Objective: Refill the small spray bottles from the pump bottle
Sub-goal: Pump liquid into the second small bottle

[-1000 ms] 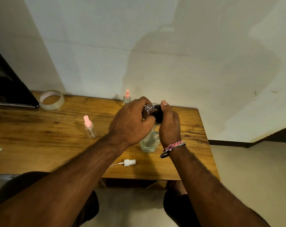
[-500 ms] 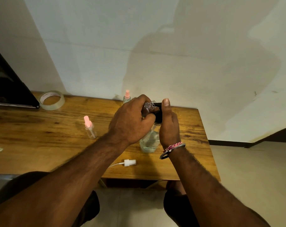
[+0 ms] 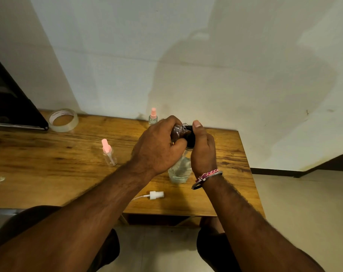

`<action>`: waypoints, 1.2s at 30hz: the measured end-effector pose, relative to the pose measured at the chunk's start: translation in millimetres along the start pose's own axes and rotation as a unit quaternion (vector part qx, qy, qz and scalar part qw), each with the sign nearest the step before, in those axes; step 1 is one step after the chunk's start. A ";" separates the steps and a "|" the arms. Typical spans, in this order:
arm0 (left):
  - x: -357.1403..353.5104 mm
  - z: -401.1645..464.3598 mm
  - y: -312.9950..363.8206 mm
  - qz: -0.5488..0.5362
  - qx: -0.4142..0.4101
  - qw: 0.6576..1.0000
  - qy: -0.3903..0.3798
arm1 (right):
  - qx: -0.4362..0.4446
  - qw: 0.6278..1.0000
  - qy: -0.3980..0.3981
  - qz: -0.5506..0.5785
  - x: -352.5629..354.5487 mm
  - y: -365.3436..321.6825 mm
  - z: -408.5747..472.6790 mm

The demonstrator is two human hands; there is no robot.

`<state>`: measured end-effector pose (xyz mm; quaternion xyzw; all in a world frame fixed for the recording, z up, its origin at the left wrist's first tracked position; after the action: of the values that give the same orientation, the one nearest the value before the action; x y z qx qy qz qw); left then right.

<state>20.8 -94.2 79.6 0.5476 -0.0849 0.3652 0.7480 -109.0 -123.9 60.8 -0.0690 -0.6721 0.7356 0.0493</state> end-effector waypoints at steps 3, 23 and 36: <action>-1.9 -0.7 -0.3 0.005 -0.001 1.000 -0.005 | 0.004 1.000 0.017 -0.007 1.5 -1.0 0.6; -0.5 2.3 -2.2 -0.025 0.005 1.000 0.005 | 0.014 1.000 -0.006 0.001 -4.3 3.8 -0.8; -3.1 0.5 -2.8 0.000 0.006 1.000 -0.007 | 0.000 1.000 0.018 0.008 -1.7 -0.6 -2.0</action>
<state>20.5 -96.3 76.0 0.5545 -0.0878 0.3623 0.7440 -107.0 -122.2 61.2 -0.0870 -0.6708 0.7344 0.0555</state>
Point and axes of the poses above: each hand's wrist, its own z-axis towards the middle knuckle, its own x-axis out of the back of the hand, y = z × x, the point moved 4 cm from there along z, towards the middle knuckle, and after that the axes turned 12 degrees about y, right-handed, at the moved point
